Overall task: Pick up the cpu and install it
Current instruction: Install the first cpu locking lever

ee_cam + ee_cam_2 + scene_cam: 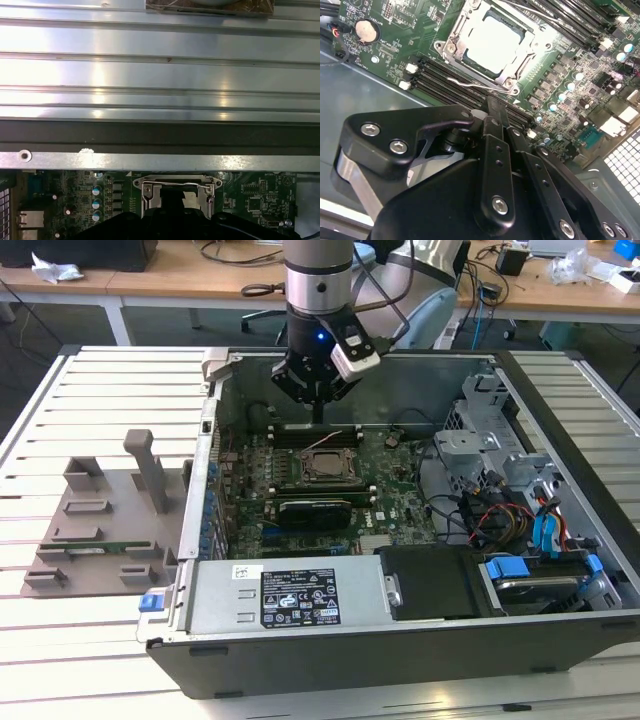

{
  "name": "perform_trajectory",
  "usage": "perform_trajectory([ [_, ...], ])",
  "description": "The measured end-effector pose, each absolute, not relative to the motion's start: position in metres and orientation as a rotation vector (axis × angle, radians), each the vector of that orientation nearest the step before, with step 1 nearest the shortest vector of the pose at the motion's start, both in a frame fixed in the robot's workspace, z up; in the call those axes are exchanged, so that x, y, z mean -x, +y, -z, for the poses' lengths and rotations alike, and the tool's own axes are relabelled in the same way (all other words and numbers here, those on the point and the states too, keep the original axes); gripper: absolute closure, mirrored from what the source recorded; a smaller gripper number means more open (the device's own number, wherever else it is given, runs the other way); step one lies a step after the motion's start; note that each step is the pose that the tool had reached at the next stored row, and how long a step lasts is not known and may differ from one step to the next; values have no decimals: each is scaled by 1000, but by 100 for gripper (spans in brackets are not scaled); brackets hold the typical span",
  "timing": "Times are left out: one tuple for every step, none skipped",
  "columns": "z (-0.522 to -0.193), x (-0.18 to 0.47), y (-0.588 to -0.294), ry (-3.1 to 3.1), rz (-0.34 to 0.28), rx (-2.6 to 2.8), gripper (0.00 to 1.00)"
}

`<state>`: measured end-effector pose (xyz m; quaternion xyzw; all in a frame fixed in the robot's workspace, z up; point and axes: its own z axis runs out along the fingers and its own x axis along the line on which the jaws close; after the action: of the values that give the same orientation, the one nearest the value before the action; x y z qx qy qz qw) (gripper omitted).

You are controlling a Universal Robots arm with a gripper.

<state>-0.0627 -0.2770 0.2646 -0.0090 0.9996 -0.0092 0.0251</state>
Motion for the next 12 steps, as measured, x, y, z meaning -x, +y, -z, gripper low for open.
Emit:
perform_trajectory([
  [-265, 62, -277, 3091, 28, 28, 89],
  [-264, 61, -277, 3091, 28, 28, 89],
  [-264, 61, -277, 3091, 28, 28, 89],
  [-264, 60, -277, 3091, 28, 28, 89],
  [-264, 59, -277, 3091, 28, 28, 89],
  [-264, 58, -277, 3092, 28, 28, 89],
  [-263, 58, -277, 3092, 28, 28, 89],
  [-263, 57, -277, 3092, 29, 28, 89],
  [-263, 57, -277, 3092, 29, 28, 89],
  [-263, 57, -277, 3092, 29, 28, 89],
  [-262, 56, -277, 3092, 29, 28, 89],
  [-261, 55, -277, 3092, 28, 28, 89],
])
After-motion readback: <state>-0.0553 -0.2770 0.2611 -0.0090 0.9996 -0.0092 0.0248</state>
